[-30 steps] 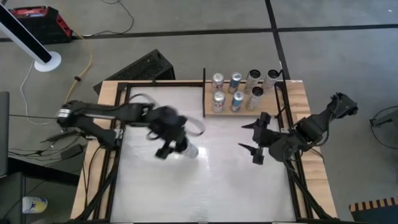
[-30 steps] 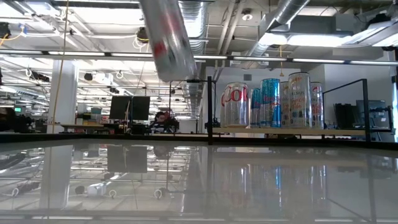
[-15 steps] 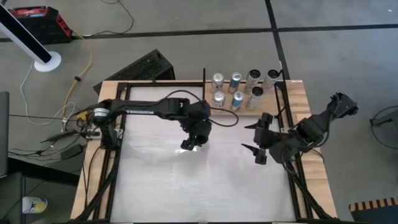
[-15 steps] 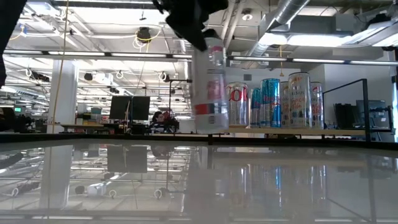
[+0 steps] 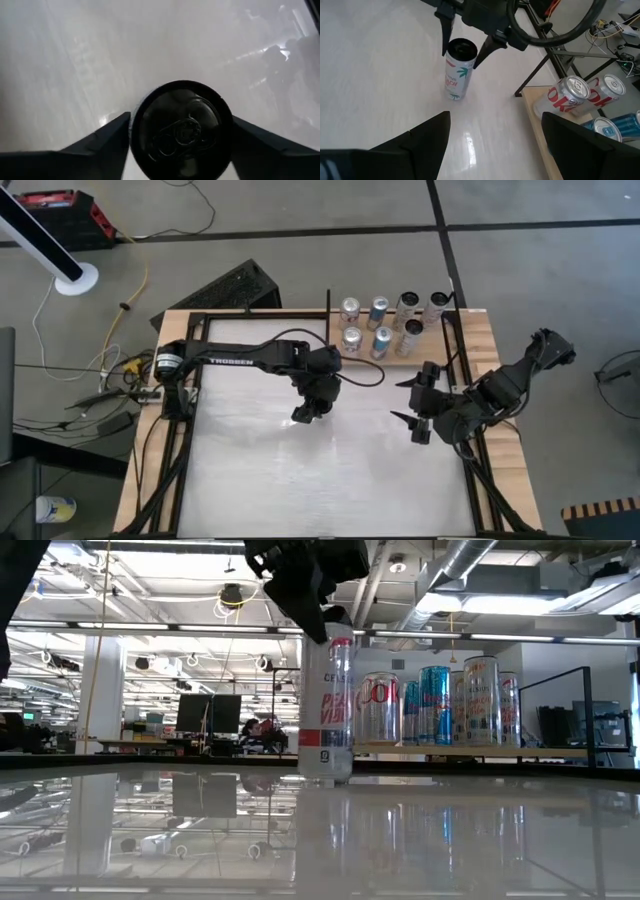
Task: Place canned beverage on shelf
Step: Put the black can on the shelf
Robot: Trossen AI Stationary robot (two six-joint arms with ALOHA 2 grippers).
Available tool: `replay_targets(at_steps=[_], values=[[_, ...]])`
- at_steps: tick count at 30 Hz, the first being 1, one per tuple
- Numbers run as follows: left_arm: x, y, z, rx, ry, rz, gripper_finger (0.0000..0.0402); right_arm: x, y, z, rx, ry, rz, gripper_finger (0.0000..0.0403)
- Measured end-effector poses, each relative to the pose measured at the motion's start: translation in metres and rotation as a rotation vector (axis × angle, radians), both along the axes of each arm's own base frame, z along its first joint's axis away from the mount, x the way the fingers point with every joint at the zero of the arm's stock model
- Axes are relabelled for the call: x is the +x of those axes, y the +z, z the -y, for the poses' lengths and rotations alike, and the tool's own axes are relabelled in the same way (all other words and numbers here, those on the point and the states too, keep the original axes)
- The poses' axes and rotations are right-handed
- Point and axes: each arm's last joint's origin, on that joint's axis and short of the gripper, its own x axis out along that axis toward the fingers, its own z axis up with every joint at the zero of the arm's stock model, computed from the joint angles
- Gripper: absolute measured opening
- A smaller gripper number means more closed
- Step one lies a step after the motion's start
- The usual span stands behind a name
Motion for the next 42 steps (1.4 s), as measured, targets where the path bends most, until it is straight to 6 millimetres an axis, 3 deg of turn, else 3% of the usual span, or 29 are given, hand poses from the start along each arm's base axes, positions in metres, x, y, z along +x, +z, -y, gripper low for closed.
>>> replay_targets(at_steps=[4, 6, 10, 14, 20, 26, 29, 34, 37, 42], values=[[0.001, 0.000, 0.000, -0.011, 0.019, 0.001, 0.0360, 0.000, 0.000, 0.000, 0.000, -0.001, 0.000, 0.0336], [0.001, 0.001, 0.000, -0.010, 0.047, -0.006, 0.0384, 0.000, 0.000, 0.000, 0.000, -0.001, 0.001, 0.0336], [0.000, 0.007, -0.001, 0.011, 0.064, -0.003, 0.0367, 0.000, 0.000, 0.000, 0.004, -0.004, 0.002, 0.0336], [-0.009, 0.026, -0.001, 0.016, 0.069, -0.047, 0.0358, 0.001, -0.001, -0.001, 0.025, -0.022, 0.009, 0.0336], [-0.046, 0.046, -0.003, 0.026, 0.156, -0.180, 0.0358, 0.004, -0.008, -0.008, 0.018, -0.021, -0.022, 0.0336], [-0.098, 0.056, -0.006, 0.047, 0.250, -0.088, 0.0358, 0.022, -0.026, -0.014, 0.011, -0.042, -0.033, 0.0336], [-0.128, 0.047, -0.005, 0.025, 0.294, 0.031, 0.0359, 0.033, -0.038, -0.014, 0.032, -0.042, 0.004, 0.0336], [-0.182, 0.012, 0.004, -0.070, 0.373, 0.242, 0.0359, 0.057, -0.050, -0.018, 0.082, 0.054, 0.169, 0.0336], [-0.207, -0.008, 0.012, -0.151, 0.372, 0.414, 0.0359, 0.072, -0.059, -0.017, 0.111, 0.115, 0.277, 0.0336], [-0.242, -0.043, 0.021, -0.233, 0.388, 0.750, 0.0359, 0.098, -0.086, -0.010, 0.109, 0.122, 0.305, 0.0336]])
